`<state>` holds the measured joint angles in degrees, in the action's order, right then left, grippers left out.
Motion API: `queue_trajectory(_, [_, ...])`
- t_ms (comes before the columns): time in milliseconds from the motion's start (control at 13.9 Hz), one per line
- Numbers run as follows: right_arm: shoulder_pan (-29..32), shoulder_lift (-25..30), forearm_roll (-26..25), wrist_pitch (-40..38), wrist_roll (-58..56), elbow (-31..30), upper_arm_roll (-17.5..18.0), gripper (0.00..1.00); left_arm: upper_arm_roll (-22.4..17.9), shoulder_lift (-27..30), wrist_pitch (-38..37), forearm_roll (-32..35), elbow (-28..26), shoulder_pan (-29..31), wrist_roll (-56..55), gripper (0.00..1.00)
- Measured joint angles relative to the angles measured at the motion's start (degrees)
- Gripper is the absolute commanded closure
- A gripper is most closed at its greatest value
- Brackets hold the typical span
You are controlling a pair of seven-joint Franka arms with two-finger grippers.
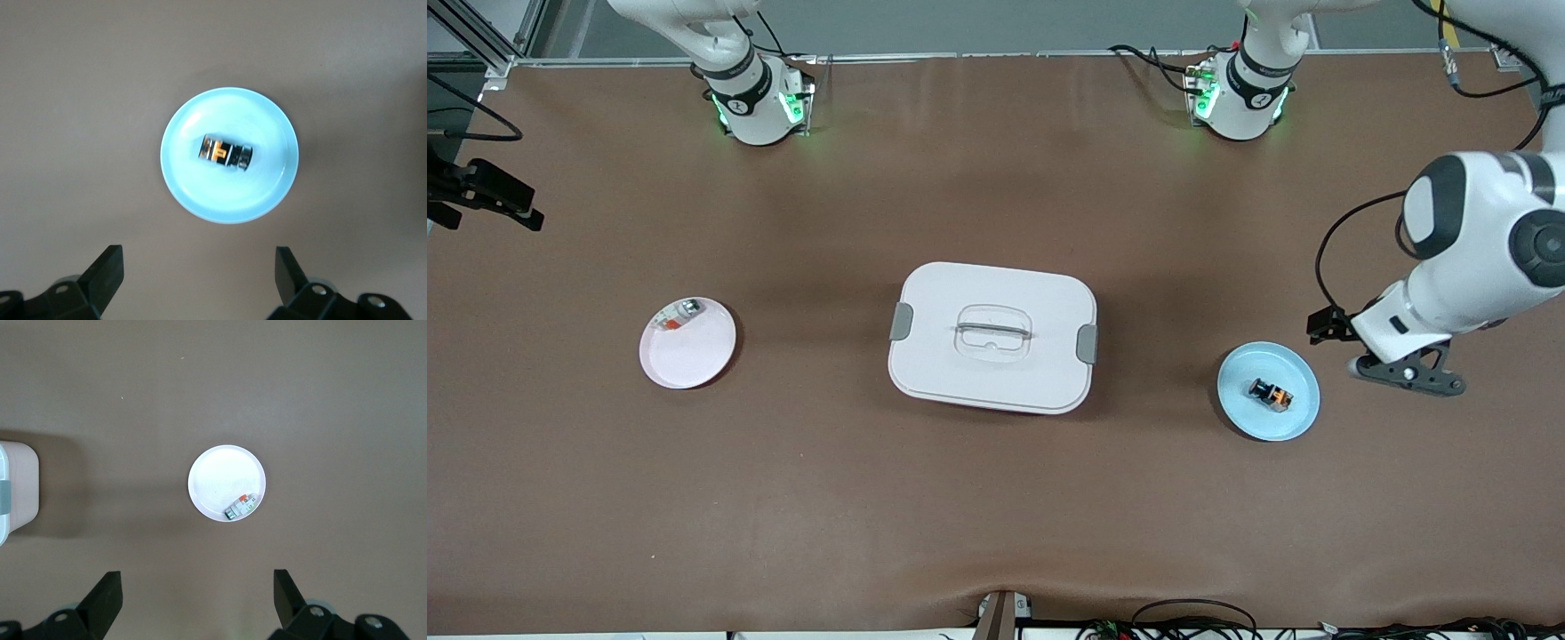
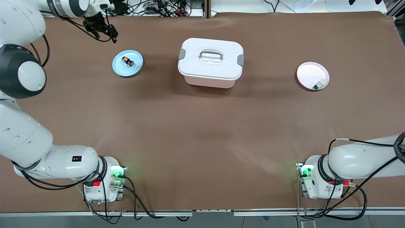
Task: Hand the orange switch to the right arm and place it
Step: 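Move the left gripper down over the orange switch on the blue plate, then close the left gripper on the orange switch and lift it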
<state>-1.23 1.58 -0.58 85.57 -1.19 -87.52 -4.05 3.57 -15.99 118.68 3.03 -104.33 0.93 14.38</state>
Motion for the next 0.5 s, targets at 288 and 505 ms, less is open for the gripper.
queue_trajectory(288, [0.0, 0.0, 0.0, 0.02, 0.0, 0.0, 0.0, 0.0, 0.02, -4.54, 8.09, 0.0, -0.82, 0.11, 8.92, 0.0])
queue_trajectory(505, [0.0, 0.0, 0.0, 0.03, 0.0, 0.01, -0.11, 0.0, 0.01, -6.91, 14.51, 0.0, -3.1, 0.15, 13.12, 0.0])
